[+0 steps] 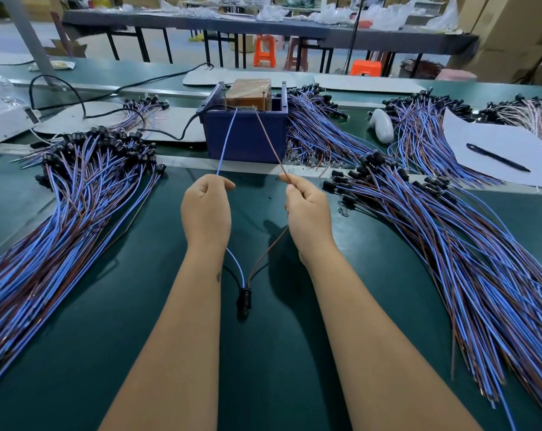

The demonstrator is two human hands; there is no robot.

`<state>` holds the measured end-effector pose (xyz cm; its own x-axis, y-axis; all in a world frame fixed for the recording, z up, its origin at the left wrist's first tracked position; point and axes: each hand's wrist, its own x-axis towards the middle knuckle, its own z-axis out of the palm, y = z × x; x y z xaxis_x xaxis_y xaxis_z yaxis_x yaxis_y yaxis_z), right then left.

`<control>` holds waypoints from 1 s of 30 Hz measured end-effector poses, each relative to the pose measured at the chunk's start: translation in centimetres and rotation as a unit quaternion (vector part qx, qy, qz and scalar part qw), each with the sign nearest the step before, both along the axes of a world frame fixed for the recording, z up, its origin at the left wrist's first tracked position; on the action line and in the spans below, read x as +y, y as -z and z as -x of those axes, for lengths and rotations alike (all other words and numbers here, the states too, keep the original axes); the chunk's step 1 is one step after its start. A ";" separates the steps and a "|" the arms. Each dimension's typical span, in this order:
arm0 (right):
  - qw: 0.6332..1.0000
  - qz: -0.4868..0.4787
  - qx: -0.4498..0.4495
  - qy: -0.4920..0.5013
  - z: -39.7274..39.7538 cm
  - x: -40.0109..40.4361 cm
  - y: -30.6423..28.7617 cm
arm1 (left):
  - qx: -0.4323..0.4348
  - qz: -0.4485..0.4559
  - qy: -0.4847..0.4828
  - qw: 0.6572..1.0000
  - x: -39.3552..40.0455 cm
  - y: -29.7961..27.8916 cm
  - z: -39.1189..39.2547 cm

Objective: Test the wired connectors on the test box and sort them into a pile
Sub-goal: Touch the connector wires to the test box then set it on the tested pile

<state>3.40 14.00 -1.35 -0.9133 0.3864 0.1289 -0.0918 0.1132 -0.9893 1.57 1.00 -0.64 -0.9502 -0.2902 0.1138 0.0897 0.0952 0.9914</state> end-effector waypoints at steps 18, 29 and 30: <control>1.000 -0.006 -0.004 0.002 0.2 0.2 0.2 | -0.012 0.008 -0.008 1.000 -0.3 0.4 0.5; 1.000 -0.017 -0.002 0.002 0.4 0.1 0.3 | -0.015 0.007 -0.010 1.000 -0.3 0.5 0.7; 1.000 -0.016 -0.003 0.004 0.4 0.1 0.3 | -0.015 0.007 -0.010 1.000 -0.3 0.5 0.7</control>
